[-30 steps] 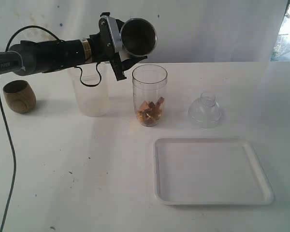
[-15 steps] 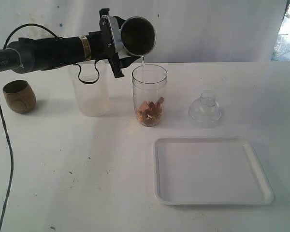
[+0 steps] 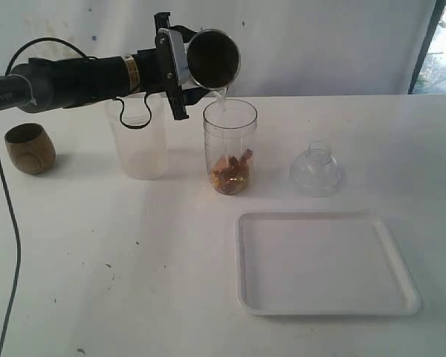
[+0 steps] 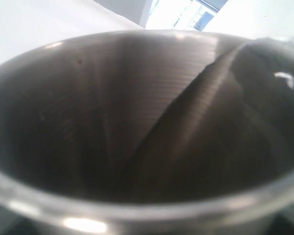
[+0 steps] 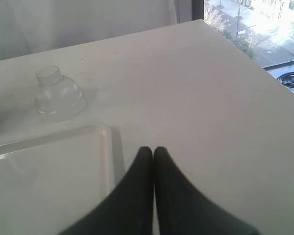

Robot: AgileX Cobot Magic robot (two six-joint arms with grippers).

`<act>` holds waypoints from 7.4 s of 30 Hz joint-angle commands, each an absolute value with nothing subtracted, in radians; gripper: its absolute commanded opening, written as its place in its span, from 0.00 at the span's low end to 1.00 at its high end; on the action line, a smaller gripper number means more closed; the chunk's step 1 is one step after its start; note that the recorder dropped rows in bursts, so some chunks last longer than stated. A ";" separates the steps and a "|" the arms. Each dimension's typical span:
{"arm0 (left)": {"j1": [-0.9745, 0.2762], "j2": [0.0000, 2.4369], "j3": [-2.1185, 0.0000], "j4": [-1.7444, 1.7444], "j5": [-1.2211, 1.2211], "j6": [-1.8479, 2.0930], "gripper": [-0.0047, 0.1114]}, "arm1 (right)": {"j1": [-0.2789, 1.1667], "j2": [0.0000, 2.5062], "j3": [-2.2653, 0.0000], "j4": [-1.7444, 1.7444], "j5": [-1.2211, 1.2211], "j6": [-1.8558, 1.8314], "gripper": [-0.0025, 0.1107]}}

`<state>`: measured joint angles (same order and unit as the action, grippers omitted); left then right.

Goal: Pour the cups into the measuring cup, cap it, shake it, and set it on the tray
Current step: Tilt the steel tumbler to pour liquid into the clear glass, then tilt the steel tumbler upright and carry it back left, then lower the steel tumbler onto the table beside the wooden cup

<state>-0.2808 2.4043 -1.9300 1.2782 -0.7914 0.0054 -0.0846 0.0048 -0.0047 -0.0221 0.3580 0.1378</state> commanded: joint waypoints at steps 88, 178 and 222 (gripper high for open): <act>-0.209 2.232 -1.944 1.594 -0.779 -1.378 0.04 | -0.082 0.000 0.000 -0.026 0.350 0.144 0.02; 0.047 2.263 -0.864 0.524 -1.221 -0.123 0.04 | -0.082 0.000 0.000 -0.026 0.350 0.155 0.02; 0.047 2.182 -0.664 0.451 -1.221 -0.043 0.95 | -0.082 0.000 0.000 -0.026 0.350 0.155 0.02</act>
